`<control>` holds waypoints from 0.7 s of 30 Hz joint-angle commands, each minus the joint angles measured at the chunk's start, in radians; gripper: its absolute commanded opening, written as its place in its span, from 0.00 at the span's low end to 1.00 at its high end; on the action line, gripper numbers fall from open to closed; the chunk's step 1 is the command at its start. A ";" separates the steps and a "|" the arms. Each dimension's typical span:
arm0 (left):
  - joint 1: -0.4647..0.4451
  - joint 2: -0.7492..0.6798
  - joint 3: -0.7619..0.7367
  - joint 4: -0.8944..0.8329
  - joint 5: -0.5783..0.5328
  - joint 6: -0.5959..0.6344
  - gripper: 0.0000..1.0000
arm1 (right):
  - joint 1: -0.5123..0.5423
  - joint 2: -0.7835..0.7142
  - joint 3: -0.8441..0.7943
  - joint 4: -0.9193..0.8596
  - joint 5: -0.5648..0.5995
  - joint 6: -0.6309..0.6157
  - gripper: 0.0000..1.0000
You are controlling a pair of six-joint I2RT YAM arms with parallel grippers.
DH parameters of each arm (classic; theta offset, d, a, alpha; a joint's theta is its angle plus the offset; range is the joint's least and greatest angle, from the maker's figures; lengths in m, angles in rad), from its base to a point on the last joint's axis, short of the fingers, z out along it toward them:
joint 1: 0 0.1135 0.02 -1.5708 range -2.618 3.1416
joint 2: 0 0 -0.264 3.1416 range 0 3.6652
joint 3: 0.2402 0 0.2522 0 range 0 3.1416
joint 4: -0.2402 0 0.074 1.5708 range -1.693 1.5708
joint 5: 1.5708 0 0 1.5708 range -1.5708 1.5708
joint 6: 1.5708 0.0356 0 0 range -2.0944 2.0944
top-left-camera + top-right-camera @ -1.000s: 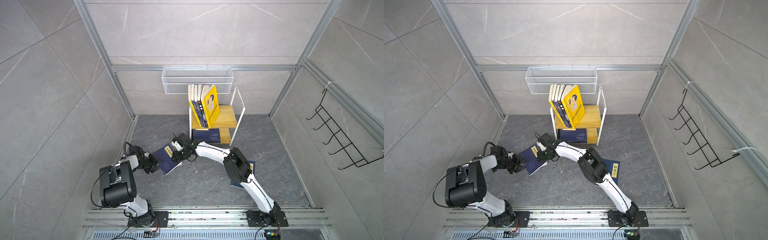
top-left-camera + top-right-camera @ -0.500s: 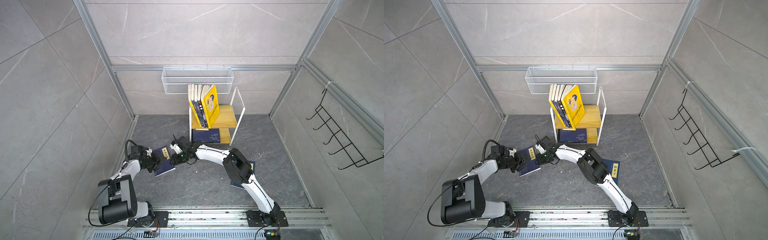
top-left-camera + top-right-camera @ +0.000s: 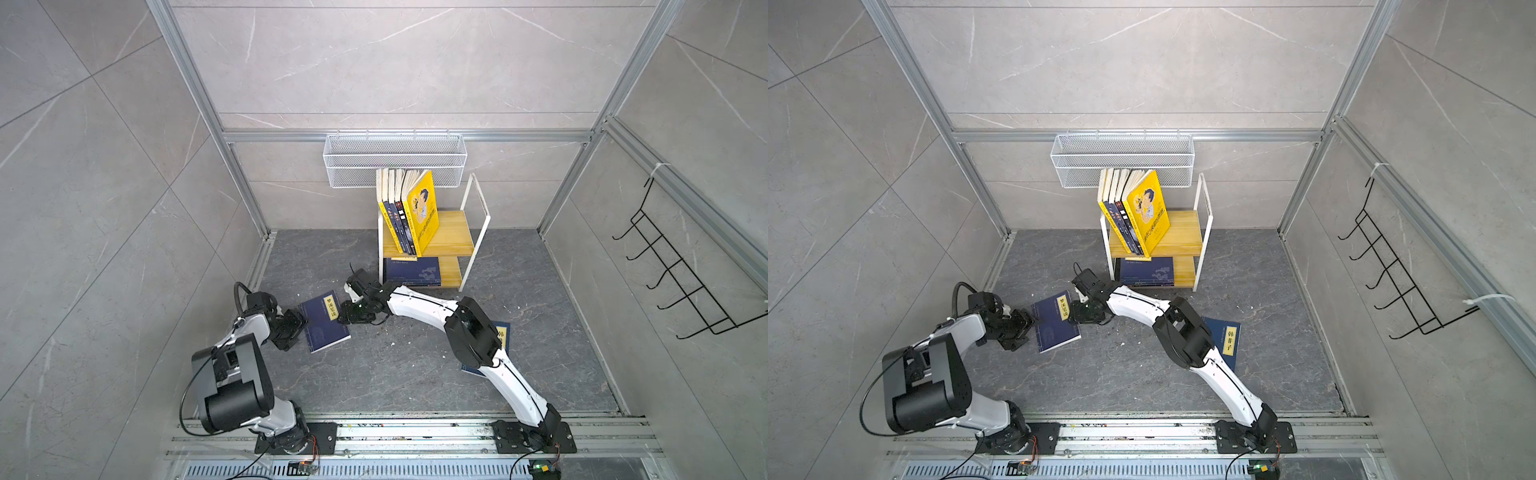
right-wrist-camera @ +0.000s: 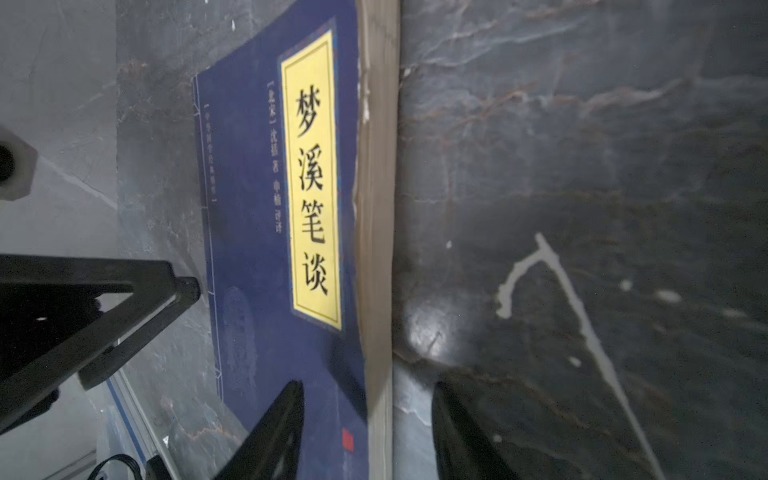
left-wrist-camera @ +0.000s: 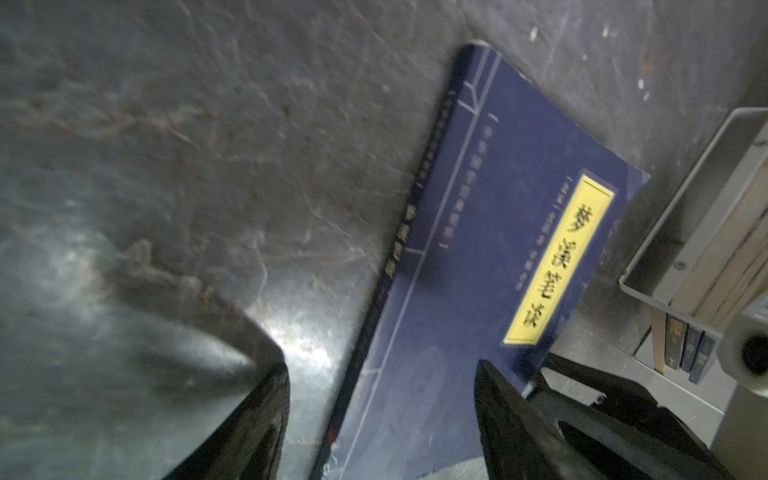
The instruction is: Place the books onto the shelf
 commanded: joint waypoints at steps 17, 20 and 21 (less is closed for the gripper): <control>-0.050 0.111 0.006 0.036 0.164 -0.013 0.48 | 0.008 0.026 -0.137 0.510 -0.315 0.374 0.47; -0.051 0.103 -0.004 0.039 0.163 -0.011 0.48 | 0.007 -0.010 -0.179 0.590 -0.322 0.398 0.47; -0.050 0.100 -0.005 0.040 0.165 -0.014 0.48 | 0.006 -0.019 -0.184 0.603 -0.327 0.404 0.47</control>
